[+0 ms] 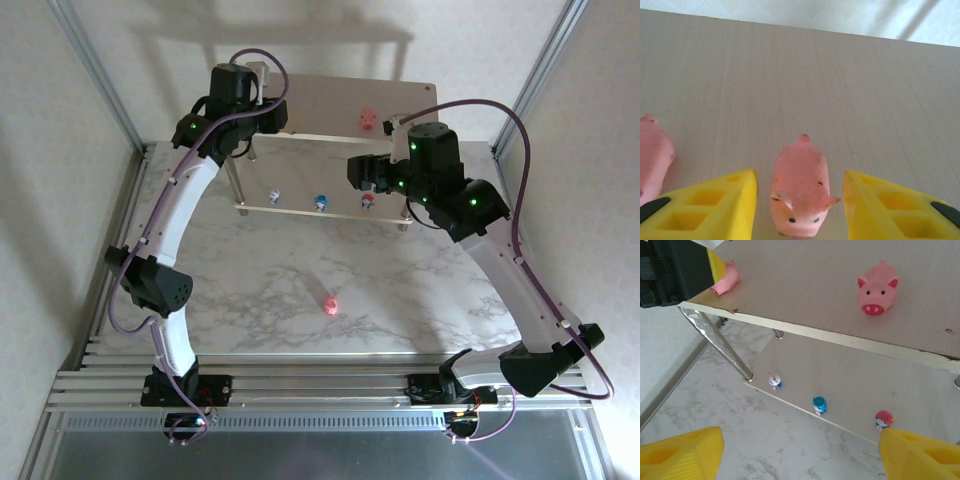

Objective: Place and organize the plastic toys onto the shelf

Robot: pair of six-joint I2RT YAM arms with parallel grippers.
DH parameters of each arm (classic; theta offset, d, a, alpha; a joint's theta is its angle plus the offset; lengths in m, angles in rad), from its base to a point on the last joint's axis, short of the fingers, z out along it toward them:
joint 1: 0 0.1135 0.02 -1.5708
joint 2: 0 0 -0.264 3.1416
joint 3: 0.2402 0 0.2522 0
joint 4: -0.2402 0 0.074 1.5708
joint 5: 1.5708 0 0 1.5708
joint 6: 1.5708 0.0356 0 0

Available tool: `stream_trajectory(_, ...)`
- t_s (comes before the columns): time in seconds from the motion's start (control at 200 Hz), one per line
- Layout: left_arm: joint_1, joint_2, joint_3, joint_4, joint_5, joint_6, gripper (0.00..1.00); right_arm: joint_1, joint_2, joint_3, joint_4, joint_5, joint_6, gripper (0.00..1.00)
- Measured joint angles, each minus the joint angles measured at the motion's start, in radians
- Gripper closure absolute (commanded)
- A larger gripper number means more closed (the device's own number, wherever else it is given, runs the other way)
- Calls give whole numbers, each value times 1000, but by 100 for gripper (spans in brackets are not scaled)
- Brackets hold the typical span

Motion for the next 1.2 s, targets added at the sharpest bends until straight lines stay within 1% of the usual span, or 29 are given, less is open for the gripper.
stream_trajectory(0.12,-2,-23,-27,21,-27,-2,51,0,0,0,-3,0,0,19)
stream_trajectory(0.2,-6,-66,-51,43,-51,-2,51,0,0,-2,-18,0,0,19)
stream_trajectory(0.29,-16,-158,-104,81,-81,1,51,3,-5,-23,-35,0,0,20)
stream_trajectory(0.38,-35,-301,-192,132,-106,2,51,20,-13,-62,-68,4,2,20)
stream_trajectory(0.516,-70,-565,-406,225,-134,-1,54,90,-19,-149,-130,24,34,22)
stream_trajectory(0.616,-110,-748,-639,288,-186,-16,57,170,-18,-255,-164,35,93,24)
stream_trajectory(0.721,-147,-879,-905,322,-233,-57,59,260,2,-380,-183,40,175,28)
stream_trajectory(0.836,-172,-946,-1180,320,-260,-122,59,334,43,-483,-188,46,265,31)
stream_trajectory(0.936,-174,-978,-1344,297,-262,-171,58,377,96,-514,-189,46,322,33)
stream_trajectory(1.031,-174,-1020,-1400,288,-262,-202,58,403,156,-515,-180,45,359,35)
stream_trajectory(1.196,-174,-1070,-1402,307,-266,-217,56,431,261,-515,-177,41,418,37)
